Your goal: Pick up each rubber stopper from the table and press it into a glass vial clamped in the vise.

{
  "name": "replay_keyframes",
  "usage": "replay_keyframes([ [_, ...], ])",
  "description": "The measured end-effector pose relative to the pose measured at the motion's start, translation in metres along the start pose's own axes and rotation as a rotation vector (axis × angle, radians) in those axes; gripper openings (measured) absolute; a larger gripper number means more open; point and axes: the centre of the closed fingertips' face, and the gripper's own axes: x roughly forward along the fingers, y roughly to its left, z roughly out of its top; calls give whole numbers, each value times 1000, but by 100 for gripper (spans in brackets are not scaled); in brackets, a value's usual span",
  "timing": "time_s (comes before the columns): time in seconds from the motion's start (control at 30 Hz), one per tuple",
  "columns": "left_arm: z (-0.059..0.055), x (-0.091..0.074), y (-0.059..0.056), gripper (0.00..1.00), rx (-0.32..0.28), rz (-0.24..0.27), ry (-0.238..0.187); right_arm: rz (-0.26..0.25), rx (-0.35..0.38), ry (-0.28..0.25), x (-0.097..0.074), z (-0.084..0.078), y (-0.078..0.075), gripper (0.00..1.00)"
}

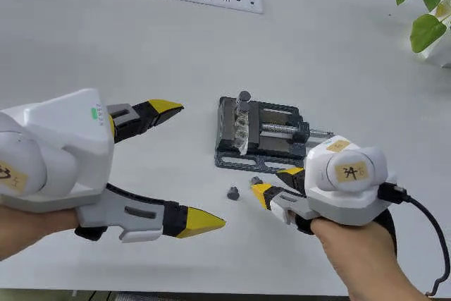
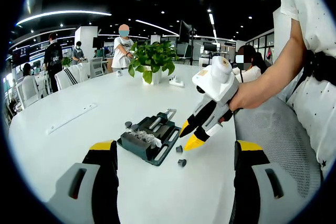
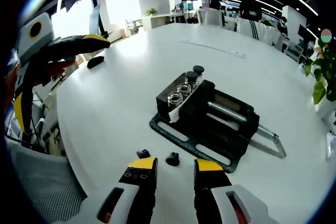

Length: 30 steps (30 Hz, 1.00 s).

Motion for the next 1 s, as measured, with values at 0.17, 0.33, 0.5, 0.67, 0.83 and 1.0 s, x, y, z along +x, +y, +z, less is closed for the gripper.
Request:
replay_keyframes([
  [0.17, -2, 0, 0, 91, -6, -4, 0, -19, 23, 9, 6, -3, 1, 18],
  [0.33, -2, 1, -1, 91, -8, -8, -1, -26, 47, 11, 11, -6, 2, 16],
  [0.5, -3, 1, 0, 91, -13, -10, -1, -31, 58, 16, 14, -8, 0, 14],
  [0.67, -4, 2, 0, 90, -15, -12, -1, -32, 55, 19, 15, -8, -1, 12],
  [0.83, -3, 3, 0, 90, -16, -14, -4, -30, 63, 22, 14, -9, 0, 10],
  [1.0, -3, 4, -1, 90, -17, -17, -1, -27, 53, 21, 15, -8, 2, 8],
])
